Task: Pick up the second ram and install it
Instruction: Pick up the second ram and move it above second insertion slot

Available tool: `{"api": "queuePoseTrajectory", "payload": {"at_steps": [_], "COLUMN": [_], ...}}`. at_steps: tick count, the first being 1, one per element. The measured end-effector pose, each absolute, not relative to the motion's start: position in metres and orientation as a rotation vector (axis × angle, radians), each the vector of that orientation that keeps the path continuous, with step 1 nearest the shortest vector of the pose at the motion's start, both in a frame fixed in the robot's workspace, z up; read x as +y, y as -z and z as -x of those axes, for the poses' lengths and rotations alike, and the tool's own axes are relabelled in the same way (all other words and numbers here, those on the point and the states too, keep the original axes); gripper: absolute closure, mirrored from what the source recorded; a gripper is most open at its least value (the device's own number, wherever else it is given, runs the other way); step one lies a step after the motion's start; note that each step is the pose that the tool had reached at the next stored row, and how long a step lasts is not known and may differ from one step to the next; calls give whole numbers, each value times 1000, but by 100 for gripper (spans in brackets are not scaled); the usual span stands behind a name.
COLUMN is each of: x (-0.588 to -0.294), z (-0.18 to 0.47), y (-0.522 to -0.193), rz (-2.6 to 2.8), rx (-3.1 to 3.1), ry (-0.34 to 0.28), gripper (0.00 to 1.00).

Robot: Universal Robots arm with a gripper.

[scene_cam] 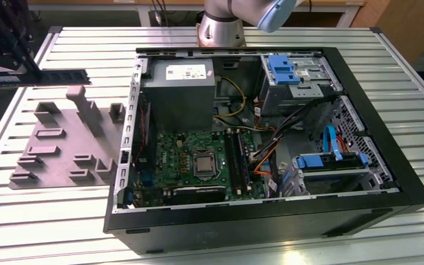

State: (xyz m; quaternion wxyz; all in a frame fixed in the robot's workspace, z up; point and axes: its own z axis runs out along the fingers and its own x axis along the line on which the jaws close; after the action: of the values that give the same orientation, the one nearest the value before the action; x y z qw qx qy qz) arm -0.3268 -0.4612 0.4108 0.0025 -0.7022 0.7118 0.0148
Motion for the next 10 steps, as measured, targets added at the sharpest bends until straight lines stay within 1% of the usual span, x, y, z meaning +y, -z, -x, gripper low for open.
{"api": "queuePoseTrajectory", "payload": {"at_steps": [10], "x": [-461], "z": [321], "y": [-411], "rz": [2203], "rx": [2233], "ry": [-46], "gripper": [86]}}
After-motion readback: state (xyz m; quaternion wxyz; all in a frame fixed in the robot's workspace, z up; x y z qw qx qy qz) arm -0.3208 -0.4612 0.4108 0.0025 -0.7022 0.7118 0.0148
